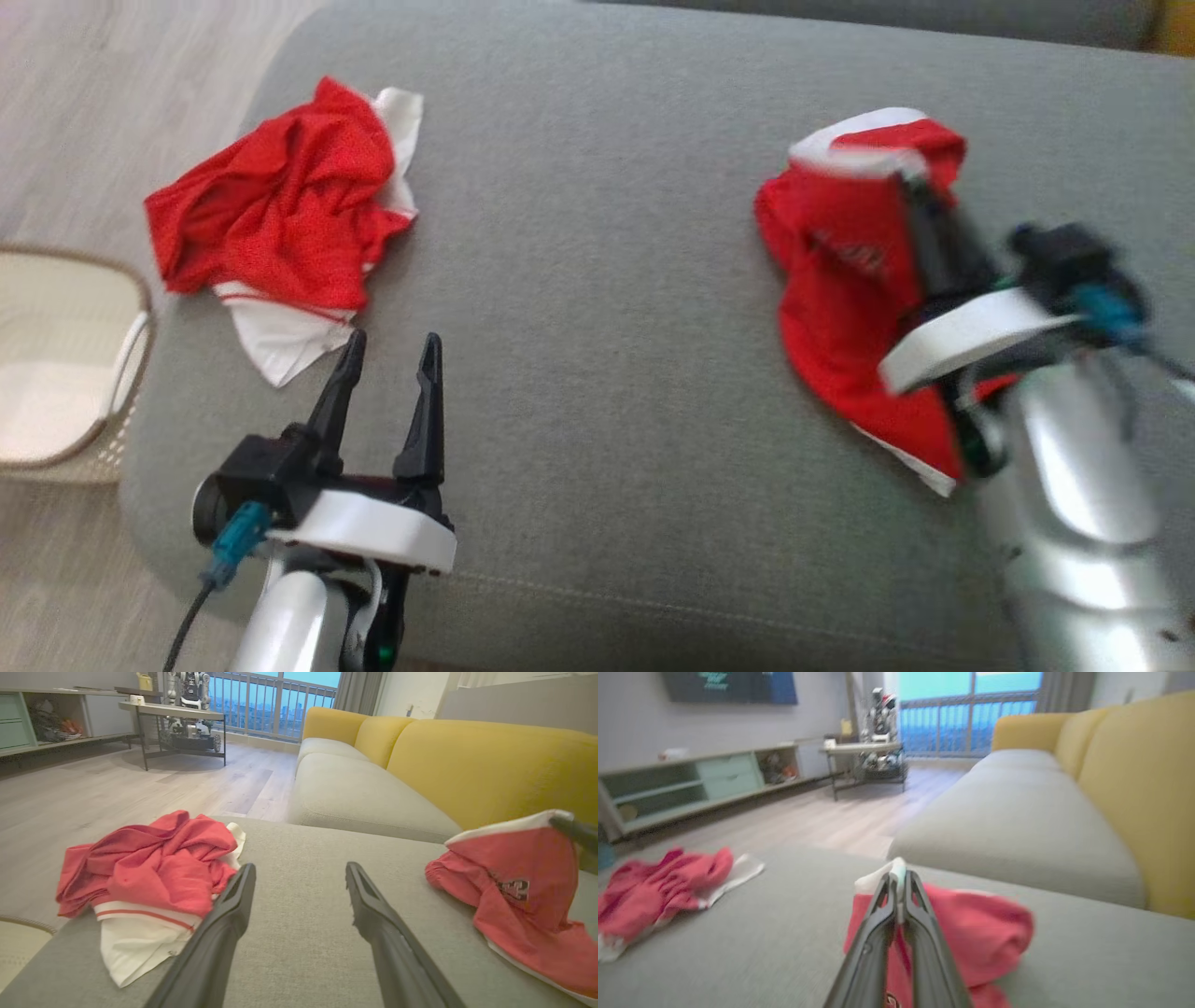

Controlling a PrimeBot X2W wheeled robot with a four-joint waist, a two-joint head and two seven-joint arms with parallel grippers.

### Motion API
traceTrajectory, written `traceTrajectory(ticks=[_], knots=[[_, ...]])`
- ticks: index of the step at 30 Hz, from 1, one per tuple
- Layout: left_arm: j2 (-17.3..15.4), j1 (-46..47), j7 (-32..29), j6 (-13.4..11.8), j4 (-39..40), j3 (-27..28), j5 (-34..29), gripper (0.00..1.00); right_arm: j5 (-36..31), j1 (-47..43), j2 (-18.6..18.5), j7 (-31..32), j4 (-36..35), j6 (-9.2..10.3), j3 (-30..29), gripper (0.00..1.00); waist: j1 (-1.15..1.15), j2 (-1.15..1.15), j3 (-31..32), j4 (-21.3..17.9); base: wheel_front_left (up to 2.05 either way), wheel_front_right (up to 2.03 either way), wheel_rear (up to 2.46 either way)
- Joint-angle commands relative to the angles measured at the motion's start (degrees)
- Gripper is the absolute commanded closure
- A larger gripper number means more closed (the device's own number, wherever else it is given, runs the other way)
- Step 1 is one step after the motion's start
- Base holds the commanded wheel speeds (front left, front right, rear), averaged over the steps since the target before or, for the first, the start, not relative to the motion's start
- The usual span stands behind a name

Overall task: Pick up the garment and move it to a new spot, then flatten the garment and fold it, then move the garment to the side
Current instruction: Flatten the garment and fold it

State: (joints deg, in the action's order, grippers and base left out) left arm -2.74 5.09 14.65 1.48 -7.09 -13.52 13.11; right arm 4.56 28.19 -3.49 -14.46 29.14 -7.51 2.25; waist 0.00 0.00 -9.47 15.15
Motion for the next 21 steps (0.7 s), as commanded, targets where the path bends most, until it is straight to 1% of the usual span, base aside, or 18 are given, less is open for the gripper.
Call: traceTrajectory(ticks=[1, 4, 7, 10, 15, 16, 17, 18, 19, 21], knots=[[-0.1, 0.9, 0.3, 0.0, 1.6, 2.0, -0.5, 0.00, 1.0, 0.6, 0.2, -0.5, -3.0, 0.02, -0.7, 1.00, 0.00, 0.00, 1.3, -1.9, 0.00, 0.00, 0.00], [-0.1, 0.4, 0.3, 0.0, 1.6, 1.5, -0.6, 0.00, 2.8, 1.9, -1.7, 1.8, -6.9, 0.02, -6.6, 1.00, 0.00, 0.00, 1.6, -3.6, 0.00, 0.00, 0.00], [-0.1, 0.6, 0.3, 0.2, 1.6, 0.7, -0.6, 0.00, 2.9, 4.3, -4.2, 4.4, -8.5, 0.02, -13.2, 1.00, 0.00, 0.00, 1.1, -4.8, 0.00, 0.00, 0.00], [-0.1, 1.3, 0.3, 0.3, 1.6, 0.1, -0.6, 0.00, 0.9, 7.3, -7.0, 6.9, -6.0, 0.02, -19.5, 1.00, 0.00, 0.00, 0.2, -5.2, 0.00, 0.00, 0.00], [-0.1, 2.3, 0.3, 0.5, 1.4, -0.4, -0.5, 0.00, -5.7, 13.3, -10.9, 7.7, 2.6, 0.02, -28.1, 1.00, 0.00, 0.00, -1.7, -5.2, 0.00, 0.00, 0.00], [-0.1, 2.5, 0.3, 0.5, 1.4, -0.4, -0.4, 0.00, -7.1, 14.7, -11.4, 7.5, 4.6, 0.02, -30.0, 0.88, 0.00, 0.00, -2.1, -5.2, 0.00, 0.00, 0.00], [-0.1, 2.7, 0.3, 0.6, 1.3, -0.5, -0.4, 0.00, -9.4, 15.7, -12.0, 7.3, 6.3, 0.02, -32.2, 0.29, 0.00, 0.00, -2.5, -5.2, 0.00, 0.00, 0.00], [-0.1, 2.9, 0.3, 0.6, 1.2, -0.5, -0.4, 0.00, -11.9, 16.6, -12.4, 6.9, 7.6, 0.02, -34.3, 0.00, 0.00, 0.00, -2.8, -5.1, 0.00, 0.00, 0.00], [-0.1, 3.3, 0.3, 0.7, 1.1, -0.6, -0.4, 0.00, -15.7, 18.8, -12.4, 5.6, 9.6, 0.02, -38.3, 0.00, 0.00, 0.00, -3.3, -5.0, 0.00, 0.00, 0.00], [-0.1, 3.5, 0.3, 0.7, 1.0, -0.6, -0.3, 0.00, -19.2, 20.5, -11.3, 4.1, 10.6, 0.02, -40.8, 0.00, 0.00, 0.00, -3.6, -5.2, 0.00, 0.00, 0.00]])
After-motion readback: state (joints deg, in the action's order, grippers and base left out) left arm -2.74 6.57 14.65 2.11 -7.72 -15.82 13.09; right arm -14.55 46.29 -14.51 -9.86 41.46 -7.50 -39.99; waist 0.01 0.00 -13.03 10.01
